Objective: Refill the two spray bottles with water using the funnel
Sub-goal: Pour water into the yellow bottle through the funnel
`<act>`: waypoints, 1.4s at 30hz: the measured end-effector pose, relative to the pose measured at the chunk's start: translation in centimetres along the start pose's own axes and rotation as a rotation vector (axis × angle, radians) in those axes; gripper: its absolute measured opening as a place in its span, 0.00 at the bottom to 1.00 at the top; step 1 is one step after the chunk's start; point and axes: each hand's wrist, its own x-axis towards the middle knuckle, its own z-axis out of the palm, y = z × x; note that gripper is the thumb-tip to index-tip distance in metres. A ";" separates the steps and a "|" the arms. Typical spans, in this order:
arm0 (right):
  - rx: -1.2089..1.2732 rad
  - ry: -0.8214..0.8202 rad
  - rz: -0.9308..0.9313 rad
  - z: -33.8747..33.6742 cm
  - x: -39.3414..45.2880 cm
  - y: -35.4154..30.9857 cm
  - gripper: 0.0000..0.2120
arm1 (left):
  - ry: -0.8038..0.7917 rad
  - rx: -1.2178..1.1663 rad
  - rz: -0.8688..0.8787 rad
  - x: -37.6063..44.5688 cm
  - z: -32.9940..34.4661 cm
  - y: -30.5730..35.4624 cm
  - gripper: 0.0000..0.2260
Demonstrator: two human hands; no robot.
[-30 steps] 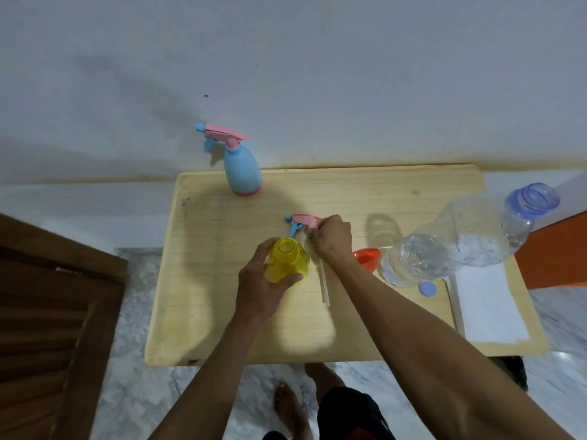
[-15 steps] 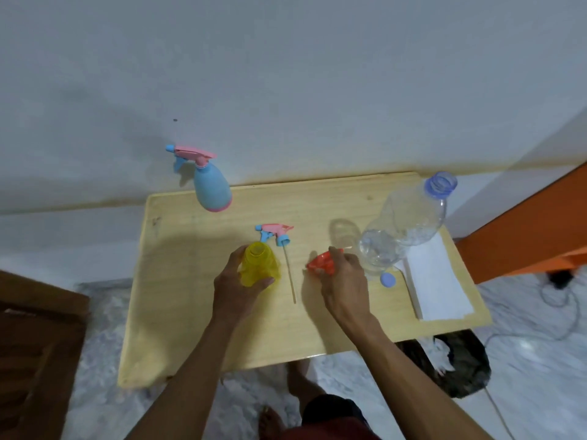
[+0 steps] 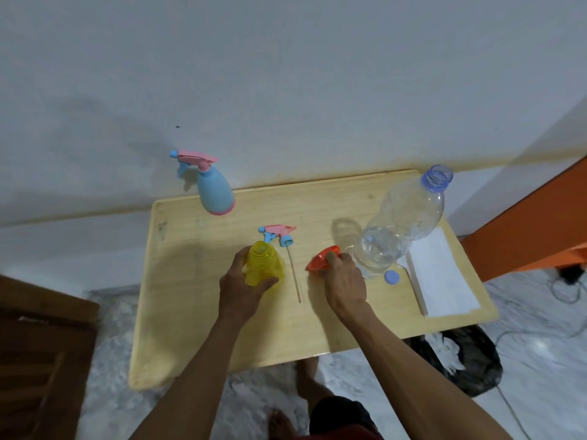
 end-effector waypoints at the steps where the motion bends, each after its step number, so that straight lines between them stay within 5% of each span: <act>1: 0.006 0.008 -0.009 -0.2 0.1 0.0 0.11 | -0.002 -0.002 -0.003 0.0 0.0 -0.1 0.35; 8: 0.407 0.294 -0.187 -6.4 0.0 -3.7 0.14 | -0.005 0.003 -0.010 -0.2 -0.1 0.6 0.34; 14: 0.611 0.140 -0.251 -9.9 -1.5 -8.2 0.13 | -0.005 0.040 -0.008 -0.2 -0.3 0.8 0.35; 24: 0.567 -0.021 -0.291 -7.0 -1.5 -8.0 0.11 | -0.014 0.070 -0.029 -0.2 -0.4 0.8 0.34; 37: 0.423 -0.021 -0.429 -6.2 -1.9 -7.8 0.14 | -0.030 0.093 -0.034 -0.3 -0.6 1.3 0.35; 42: 0.445 -0.009 -0.444 -6.6 -2.4 -7.6 0.19 | -0.067 0.066 -0.035 -0.9 -1.4 1.6 0.43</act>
